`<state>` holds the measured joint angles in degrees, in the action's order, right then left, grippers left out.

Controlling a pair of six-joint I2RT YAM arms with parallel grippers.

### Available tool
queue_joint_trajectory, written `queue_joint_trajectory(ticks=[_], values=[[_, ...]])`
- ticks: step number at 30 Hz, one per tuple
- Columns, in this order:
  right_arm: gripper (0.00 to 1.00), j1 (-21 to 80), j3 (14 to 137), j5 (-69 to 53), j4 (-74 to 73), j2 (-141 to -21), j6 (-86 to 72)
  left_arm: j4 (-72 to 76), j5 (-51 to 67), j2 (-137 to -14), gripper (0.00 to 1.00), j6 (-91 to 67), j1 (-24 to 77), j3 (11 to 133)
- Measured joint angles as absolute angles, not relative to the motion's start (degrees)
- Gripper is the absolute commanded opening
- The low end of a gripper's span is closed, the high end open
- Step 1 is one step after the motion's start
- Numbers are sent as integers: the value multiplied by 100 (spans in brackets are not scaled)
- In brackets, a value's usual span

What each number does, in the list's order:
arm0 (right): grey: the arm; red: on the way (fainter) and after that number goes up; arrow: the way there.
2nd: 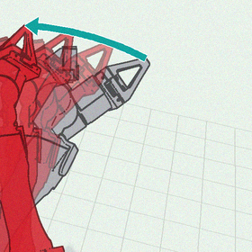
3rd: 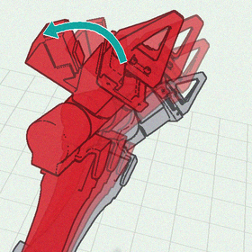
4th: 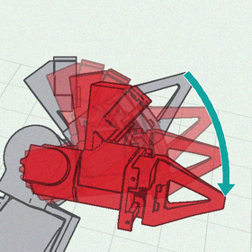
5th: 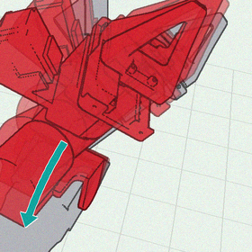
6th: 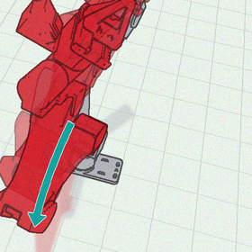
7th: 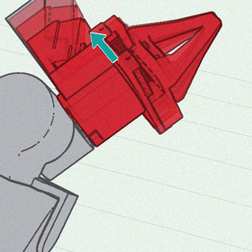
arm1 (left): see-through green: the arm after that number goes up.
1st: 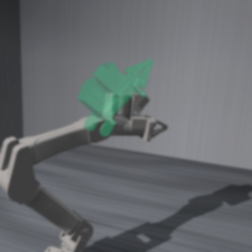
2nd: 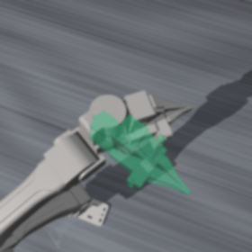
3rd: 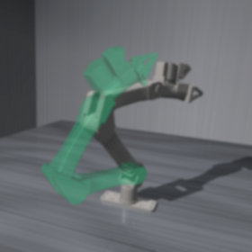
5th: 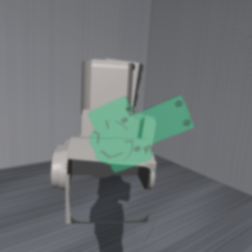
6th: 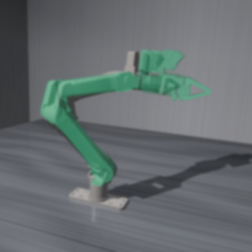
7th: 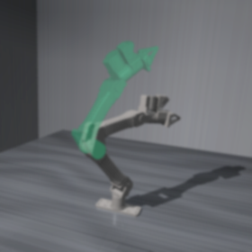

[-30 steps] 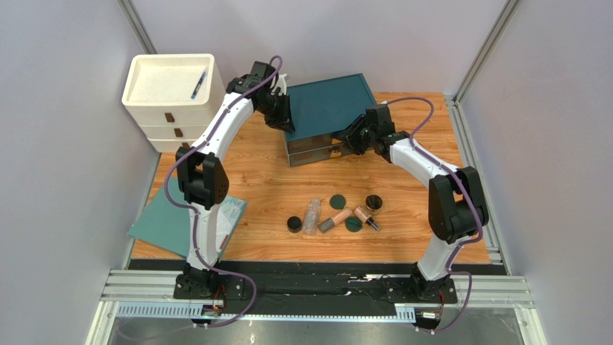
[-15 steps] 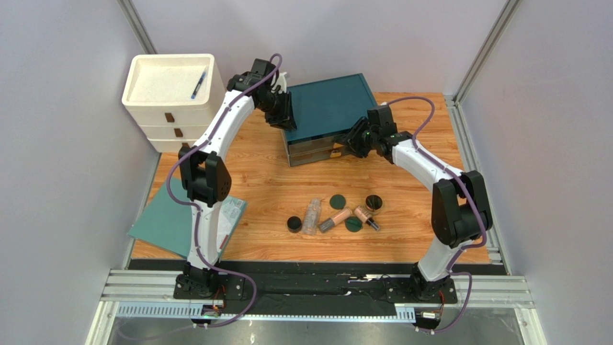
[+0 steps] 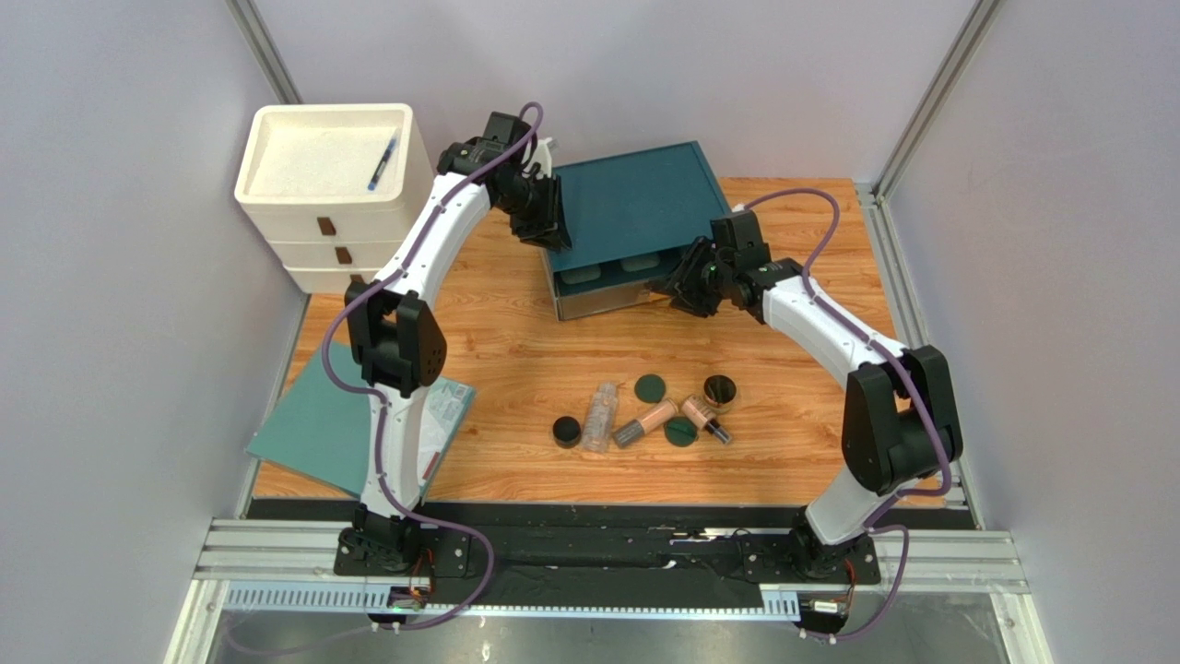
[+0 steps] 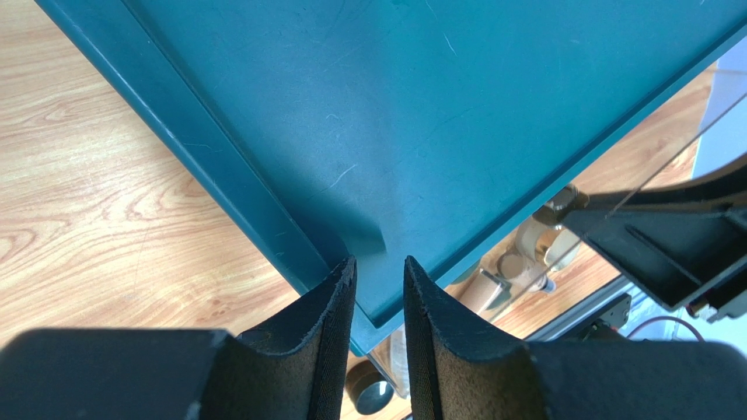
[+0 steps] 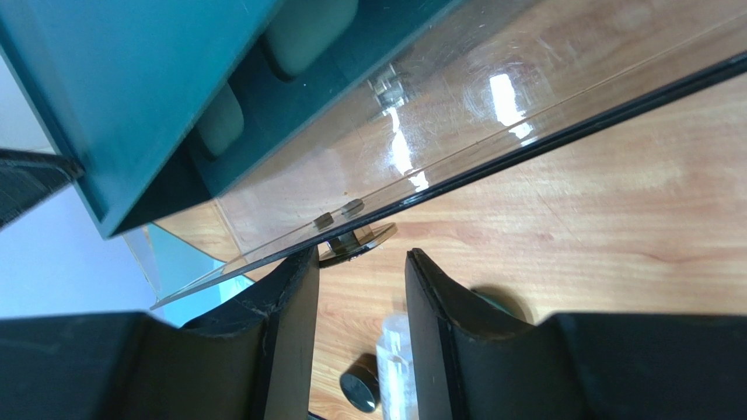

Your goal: Organize the makeup

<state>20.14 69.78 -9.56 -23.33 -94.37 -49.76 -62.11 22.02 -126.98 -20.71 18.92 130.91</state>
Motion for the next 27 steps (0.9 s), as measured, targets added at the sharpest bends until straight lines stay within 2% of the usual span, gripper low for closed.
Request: queue_joint_trajectory(ticks=[10,17,27], values=[[44,2193,6436,-711,-2744,-8718,-4783,-6213,2206,-12700,35,-2069,1890,13096],[53,2333,6357,-427,-3140,-8431,-4578,-6215,2220,-12700,34,-2060,1885,13096],[54,2539,6320,40,-4091,-7498,-3935,-6217,2215,-12676,34,-2040,1887,13093]])
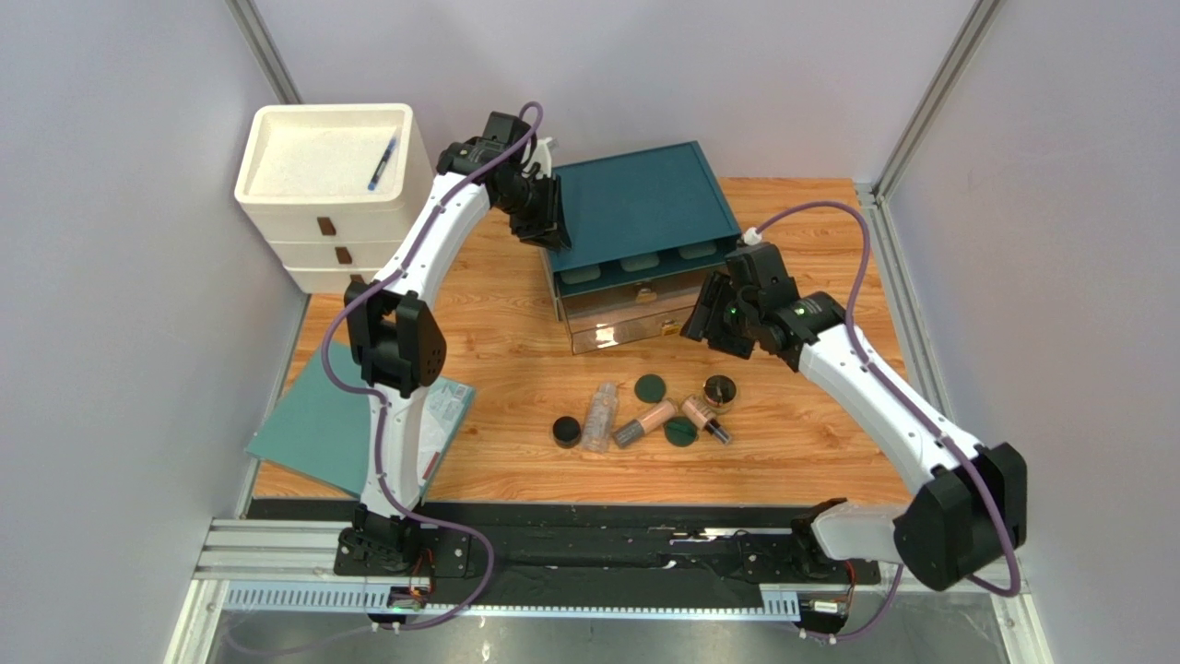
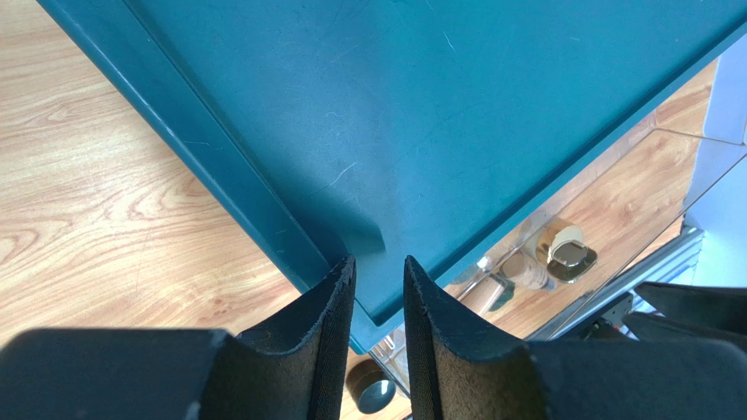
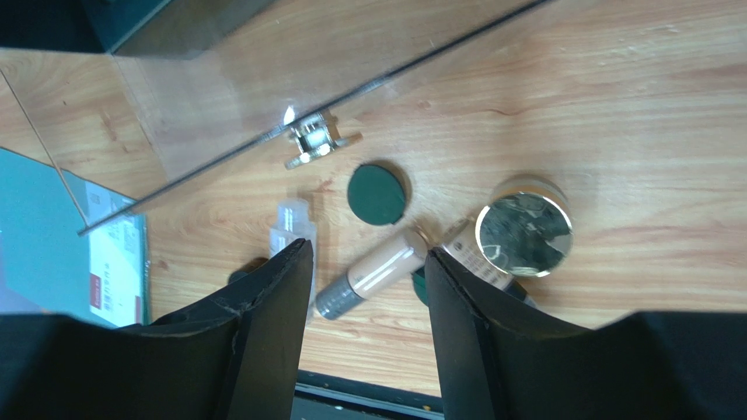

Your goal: Organize the makeup

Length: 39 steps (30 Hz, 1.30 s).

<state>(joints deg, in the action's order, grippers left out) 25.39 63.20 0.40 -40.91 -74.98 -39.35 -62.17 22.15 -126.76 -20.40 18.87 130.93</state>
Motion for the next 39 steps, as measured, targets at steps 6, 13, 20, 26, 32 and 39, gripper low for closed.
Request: queue_joint_trajectory(ticks=[6,13,20,26,32,39], values=[[54,2635,5719,290,-4388,-6842,-3605,-6173,2204,-12602,34,-2001,1887,12973],[51,3312,4960,626,-4606,-6744,-3269,-5996,2263,-12407,34,-1997,1898,12617],[50,3562,4248,976,-4552,-6744,-3253,-5833,2327,-12254,34,-1977,1900,12337],[49,3562,3905,1212,-4261,-6783,-3253,-5743,2375,-12173,35,-1955,1900,12193],[48,3562,3824,1282,-3879,-7096,-3258,-5730,2410,-12154,34,-1953,1903,12145],[47,3562,3824,1286,-3411,-7537,-3269,-5666,2443,-12095,34,-1951,1903,12031]])
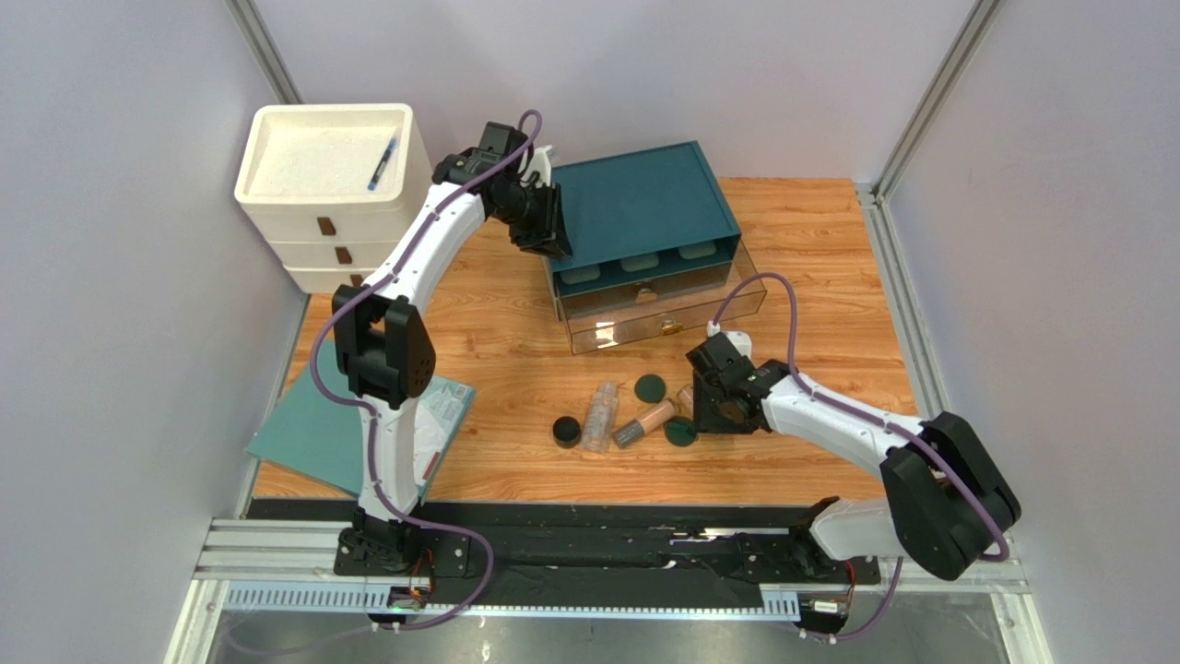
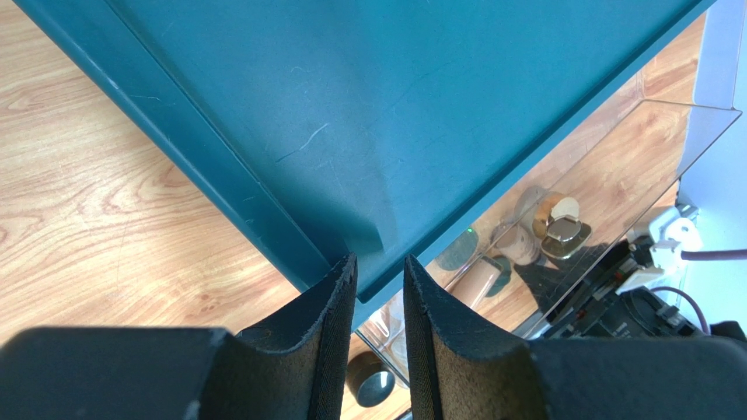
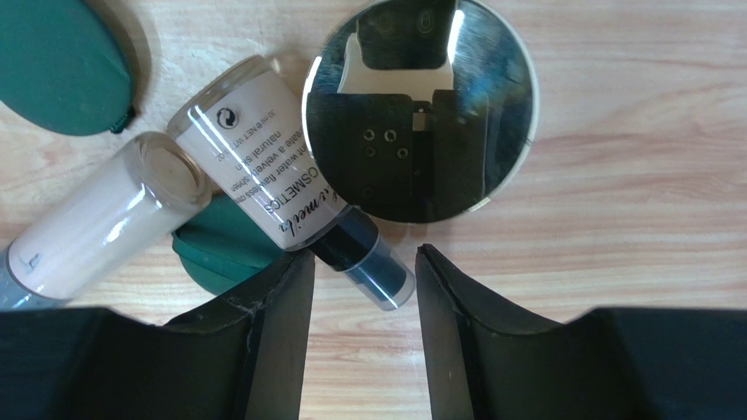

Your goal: Organize the makeup

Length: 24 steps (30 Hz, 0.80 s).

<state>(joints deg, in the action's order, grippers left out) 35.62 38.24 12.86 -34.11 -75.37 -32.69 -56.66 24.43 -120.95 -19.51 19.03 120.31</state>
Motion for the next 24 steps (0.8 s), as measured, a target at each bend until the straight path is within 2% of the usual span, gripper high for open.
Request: queue_joint_trajectory(ticks=[4,6,8,13,20,24], values=[[44,3562,3828,1288,-3190,-7782,-3225,-5638,2451,-12075,35,-1951,1903,11996],[39,3562,3857,1304,-3131,-7843,-3164,-5631,2462,-12070,35,-1951,1903,11985],[29,3562,3870,1299,-3052,-7870,-3135,-5627,2467,-12062,34,-1951,1903,11972],[21,3570,3870,1275,-2897,-7872,-3098,-5627,2477,-12057,34,-1933,1903,11968],[1,3573,3813,1219,-2882,-7806,-3076,-5627,2488,-12053,34,-1918,1903,11961],[0,3573,3706,1151,-2961,-7559,-3079,-5625,2499,-12053,35,-1916,1903,11955]])
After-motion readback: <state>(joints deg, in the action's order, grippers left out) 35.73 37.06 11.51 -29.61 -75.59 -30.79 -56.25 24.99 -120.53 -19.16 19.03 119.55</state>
